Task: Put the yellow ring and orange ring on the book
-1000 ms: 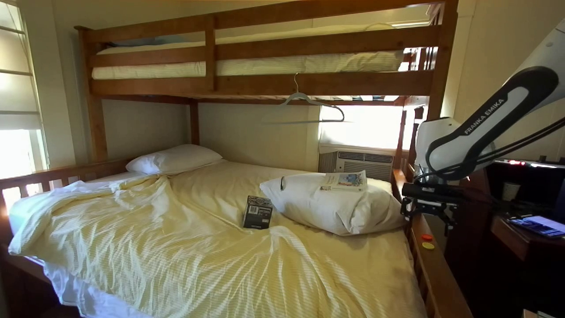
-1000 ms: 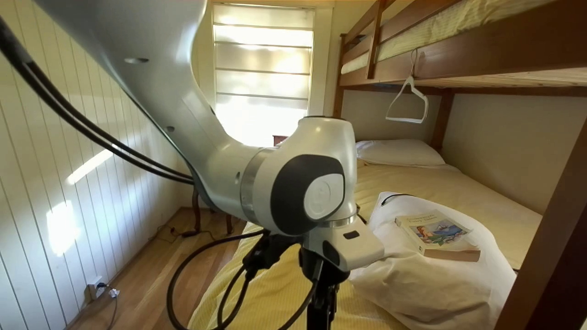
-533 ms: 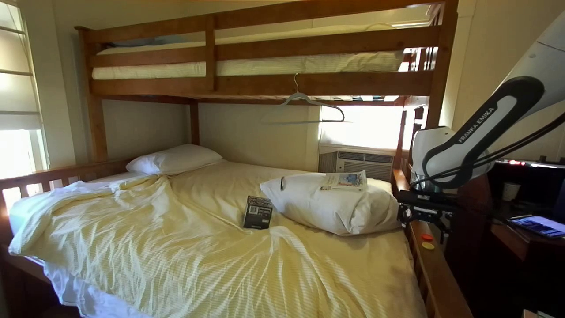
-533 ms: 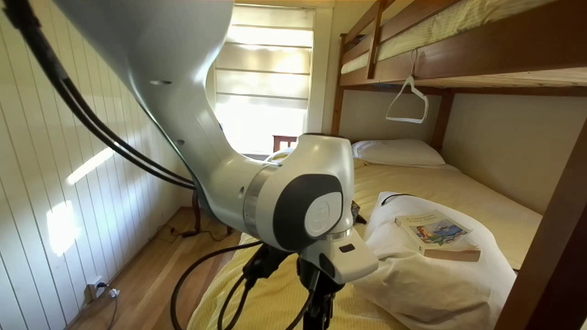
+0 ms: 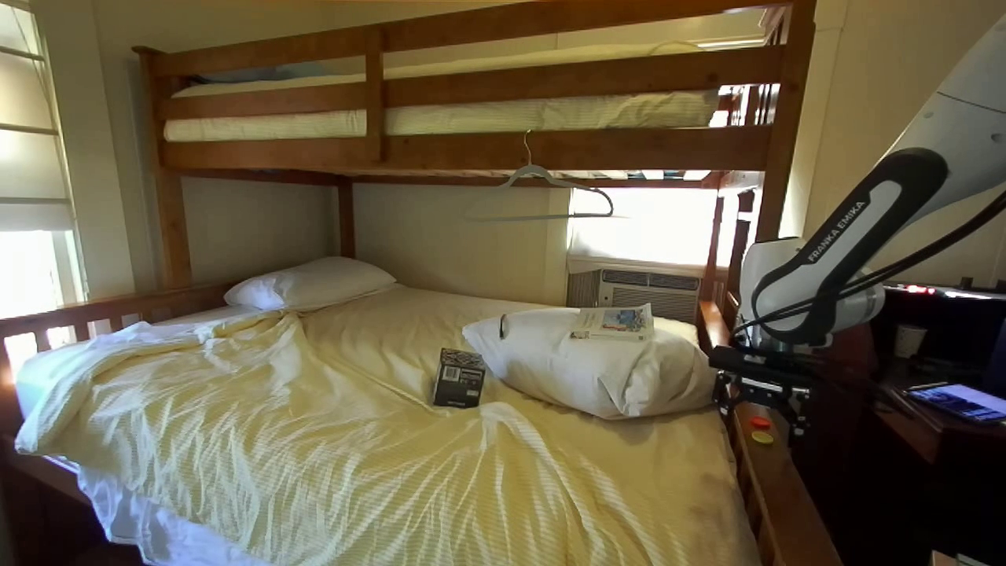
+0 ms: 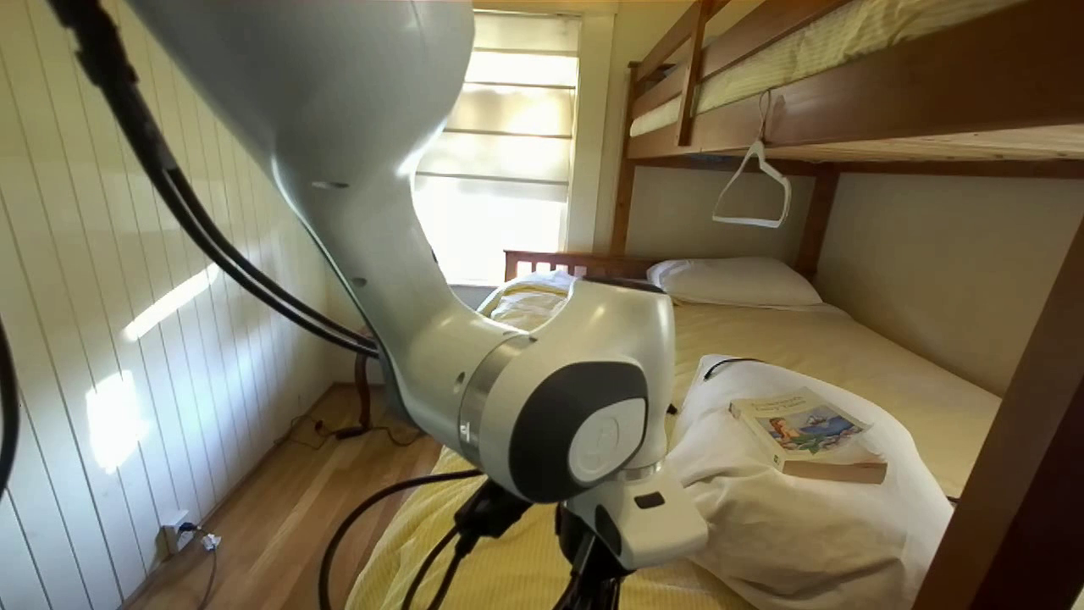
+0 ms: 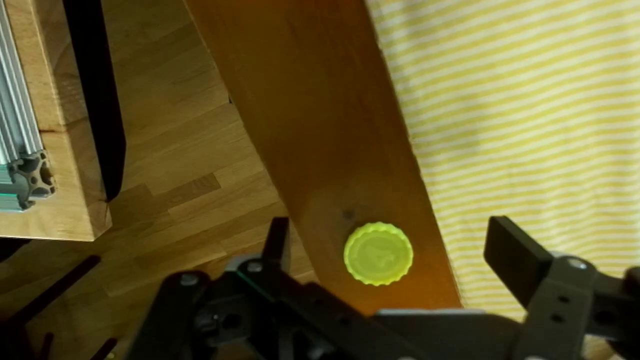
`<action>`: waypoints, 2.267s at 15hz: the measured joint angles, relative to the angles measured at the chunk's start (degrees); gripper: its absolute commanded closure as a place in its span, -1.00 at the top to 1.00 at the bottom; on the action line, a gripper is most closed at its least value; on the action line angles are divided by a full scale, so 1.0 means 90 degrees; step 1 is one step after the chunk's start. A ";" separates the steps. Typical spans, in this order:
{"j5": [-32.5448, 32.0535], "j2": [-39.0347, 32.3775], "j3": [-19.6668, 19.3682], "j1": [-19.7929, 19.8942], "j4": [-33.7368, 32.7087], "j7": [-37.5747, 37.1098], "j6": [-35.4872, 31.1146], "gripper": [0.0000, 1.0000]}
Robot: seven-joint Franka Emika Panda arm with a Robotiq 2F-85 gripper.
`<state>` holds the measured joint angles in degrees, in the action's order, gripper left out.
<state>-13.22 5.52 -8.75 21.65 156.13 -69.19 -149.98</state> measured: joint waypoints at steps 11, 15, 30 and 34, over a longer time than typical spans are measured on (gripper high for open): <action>0.0463 -0.0076 -0.0297 -0.0079 0.0000 -0.0006 -0.0076 0.66; 0.0468 -0.0076 -0.0368 -0.0079 0.0000 -0.0012 -0.0077 0.48; 0.0468 -0.0061 -0.0367 -0.0174 -0.0053 -0.0153 -0.0289 -0.79; 0.0223 0.0077 -0.0352 -0.0173 -0.0046 -0.0223 -0.0292 -0.79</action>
<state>-11.21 6.21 -11.91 20.09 155.72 -71.19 -152.61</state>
